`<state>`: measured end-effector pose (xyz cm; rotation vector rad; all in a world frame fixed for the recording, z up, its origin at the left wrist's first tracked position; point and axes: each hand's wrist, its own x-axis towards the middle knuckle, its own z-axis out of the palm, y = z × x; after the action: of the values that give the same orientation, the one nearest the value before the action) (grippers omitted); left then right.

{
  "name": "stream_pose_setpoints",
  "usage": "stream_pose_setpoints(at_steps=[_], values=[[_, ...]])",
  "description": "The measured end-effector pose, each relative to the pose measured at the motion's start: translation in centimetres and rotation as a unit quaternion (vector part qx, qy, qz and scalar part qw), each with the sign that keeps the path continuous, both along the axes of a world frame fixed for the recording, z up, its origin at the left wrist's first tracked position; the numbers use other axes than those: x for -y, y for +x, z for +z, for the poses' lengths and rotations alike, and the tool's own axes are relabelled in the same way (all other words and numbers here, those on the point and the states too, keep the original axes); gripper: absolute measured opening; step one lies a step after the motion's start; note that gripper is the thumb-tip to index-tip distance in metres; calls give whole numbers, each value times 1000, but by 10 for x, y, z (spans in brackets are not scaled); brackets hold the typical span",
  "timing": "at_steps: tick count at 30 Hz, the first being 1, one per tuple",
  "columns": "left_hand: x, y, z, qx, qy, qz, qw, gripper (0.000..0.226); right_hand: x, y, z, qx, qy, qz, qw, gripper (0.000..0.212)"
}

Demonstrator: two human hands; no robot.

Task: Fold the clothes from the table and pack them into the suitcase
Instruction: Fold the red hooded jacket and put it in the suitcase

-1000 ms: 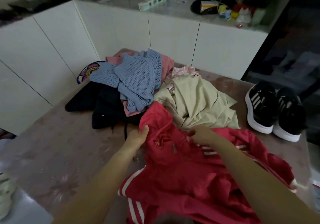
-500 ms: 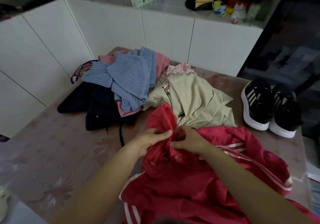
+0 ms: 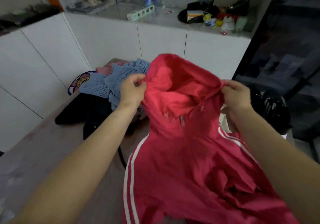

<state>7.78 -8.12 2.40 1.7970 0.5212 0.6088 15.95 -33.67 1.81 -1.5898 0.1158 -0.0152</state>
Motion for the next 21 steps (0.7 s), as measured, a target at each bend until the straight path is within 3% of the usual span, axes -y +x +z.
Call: stream_pose_setpoints(at_steps=[4, 7, 8, 10, 11, 14, 15, 17, 19, 21], values=[[-8, 36, 33, 19, 2, 36, 999, 28, 17, 35, 20, 3, 3, -66, 998, 32], [3, 42, 33, -27, -69, -49, 996, 25, 23, 43, 13, -7, -18, -9, 1000, 30], [8, 39, 27, -60, -61, -78, 993, 32, 24, 41, 5, -26, -43, 19, 999, 32], [15, 24, 7, -147, 26, -91, 985, 66, 35, 28, -15, -33, -149, 74, 986, 48], [16, 12, -11, -175, 56, -88, 979, 73, 44, 19, -28, -20, -218, 93, 971, 56], [19, -48, -69, -214, 97, -149, 961, 57, 72, -33, -60, 31, -376, 173, 910, 60], [18, -73, -92, -267, 112, -178, 941, 76, 83, -57, -68, 45, -412, 191, 890, 60], [16, -120, -135, -372, 145, -215, 891, 109, 102, -109, -83, 104, -475, 199, 851, 59], [12, -161, -179, -429, 174, -218, 859, 112, 119, -158, -98, 151, -519, 209, 815, 57], [24, -190, -187, -432, 160, -201, 865, 104, 124, -197, -104, 183, -518, 232, 803, 51]])
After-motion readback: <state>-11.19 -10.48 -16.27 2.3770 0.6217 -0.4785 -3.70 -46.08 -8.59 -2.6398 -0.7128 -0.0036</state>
